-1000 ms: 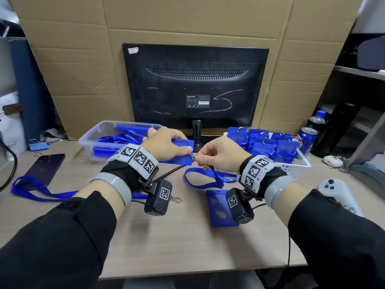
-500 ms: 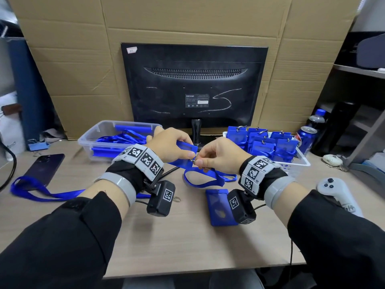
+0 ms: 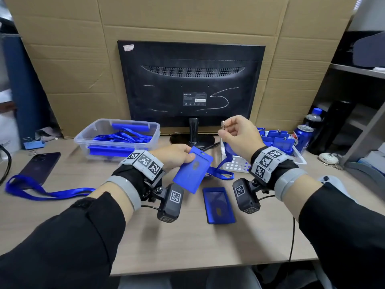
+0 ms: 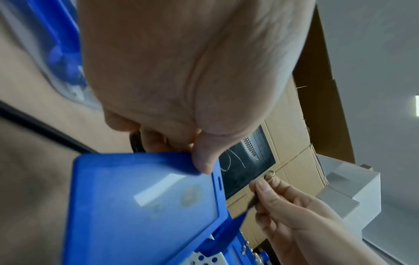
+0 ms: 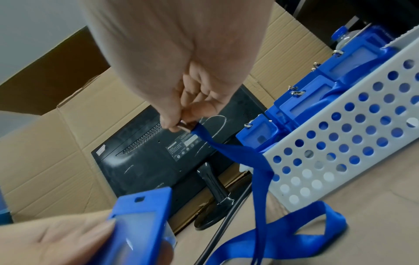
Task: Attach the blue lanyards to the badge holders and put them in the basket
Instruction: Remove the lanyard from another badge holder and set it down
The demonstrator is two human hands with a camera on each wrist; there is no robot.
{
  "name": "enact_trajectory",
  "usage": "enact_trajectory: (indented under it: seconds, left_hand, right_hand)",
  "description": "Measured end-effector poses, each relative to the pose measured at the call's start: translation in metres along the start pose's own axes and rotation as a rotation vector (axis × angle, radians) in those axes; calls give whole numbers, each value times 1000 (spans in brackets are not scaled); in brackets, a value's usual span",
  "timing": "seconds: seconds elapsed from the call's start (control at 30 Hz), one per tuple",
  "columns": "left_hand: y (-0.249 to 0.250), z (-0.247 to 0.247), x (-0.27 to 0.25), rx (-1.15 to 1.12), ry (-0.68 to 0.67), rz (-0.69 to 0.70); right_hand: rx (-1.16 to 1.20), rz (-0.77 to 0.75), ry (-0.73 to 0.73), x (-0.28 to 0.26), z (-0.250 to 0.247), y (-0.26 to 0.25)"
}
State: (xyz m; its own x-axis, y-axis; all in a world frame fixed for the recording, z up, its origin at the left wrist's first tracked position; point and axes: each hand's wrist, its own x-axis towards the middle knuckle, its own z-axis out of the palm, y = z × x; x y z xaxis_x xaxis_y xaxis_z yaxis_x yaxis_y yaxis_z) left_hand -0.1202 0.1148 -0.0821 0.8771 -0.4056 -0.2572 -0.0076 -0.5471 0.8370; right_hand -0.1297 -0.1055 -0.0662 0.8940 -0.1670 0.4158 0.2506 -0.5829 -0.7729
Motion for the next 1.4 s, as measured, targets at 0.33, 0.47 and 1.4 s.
enact_trajectory:
  seconds: [0.33, 0.47, 1.4]
  left_hand:
    - [6, 39, 14, -157, -141, -311]
    - [5, 51, 11, -161, -97, -339]
    - [-25, -105, -56, -162, 864, 33]
  right_hand:
    - [113, 77, -83, -5, -8, 3]
    - [128, 103, -99, -7, -8, 4]
    - [209, -93, -154, -5, 66, -60]
